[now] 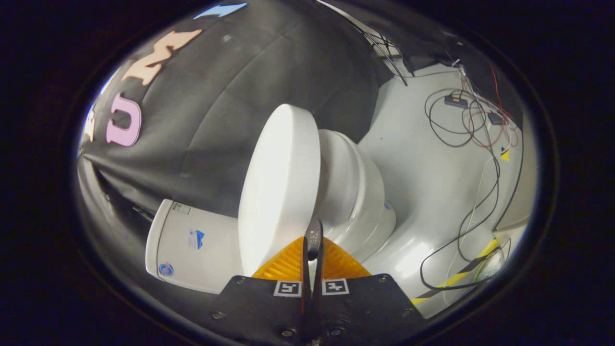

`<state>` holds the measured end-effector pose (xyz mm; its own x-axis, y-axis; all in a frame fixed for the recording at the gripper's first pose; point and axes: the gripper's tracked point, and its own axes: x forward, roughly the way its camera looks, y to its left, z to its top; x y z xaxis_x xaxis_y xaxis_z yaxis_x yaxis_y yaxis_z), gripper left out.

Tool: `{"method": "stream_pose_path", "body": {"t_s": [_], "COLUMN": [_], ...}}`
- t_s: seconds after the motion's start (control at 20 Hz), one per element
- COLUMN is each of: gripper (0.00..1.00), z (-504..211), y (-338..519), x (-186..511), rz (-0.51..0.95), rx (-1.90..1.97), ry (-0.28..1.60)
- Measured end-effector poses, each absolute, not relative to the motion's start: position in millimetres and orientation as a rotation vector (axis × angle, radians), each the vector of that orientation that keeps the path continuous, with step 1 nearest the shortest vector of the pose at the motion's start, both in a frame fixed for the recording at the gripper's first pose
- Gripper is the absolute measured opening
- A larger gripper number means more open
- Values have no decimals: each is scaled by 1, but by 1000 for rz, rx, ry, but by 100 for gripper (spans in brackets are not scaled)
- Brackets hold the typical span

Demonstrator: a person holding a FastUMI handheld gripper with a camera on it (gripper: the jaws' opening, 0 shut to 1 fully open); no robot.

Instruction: Open the toilet lid.

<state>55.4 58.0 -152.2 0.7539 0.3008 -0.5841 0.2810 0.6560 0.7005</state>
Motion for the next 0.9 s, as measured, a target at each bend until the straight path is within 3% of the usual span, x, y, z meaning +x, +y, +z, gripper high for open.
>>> {"method": "stream_pose_path", "body": {"t_s": [0.9], "gripper": [1], "z": [-85], "y": [83], "x": [55], "rz": [87], "rx": [693], "ry": [580]}}
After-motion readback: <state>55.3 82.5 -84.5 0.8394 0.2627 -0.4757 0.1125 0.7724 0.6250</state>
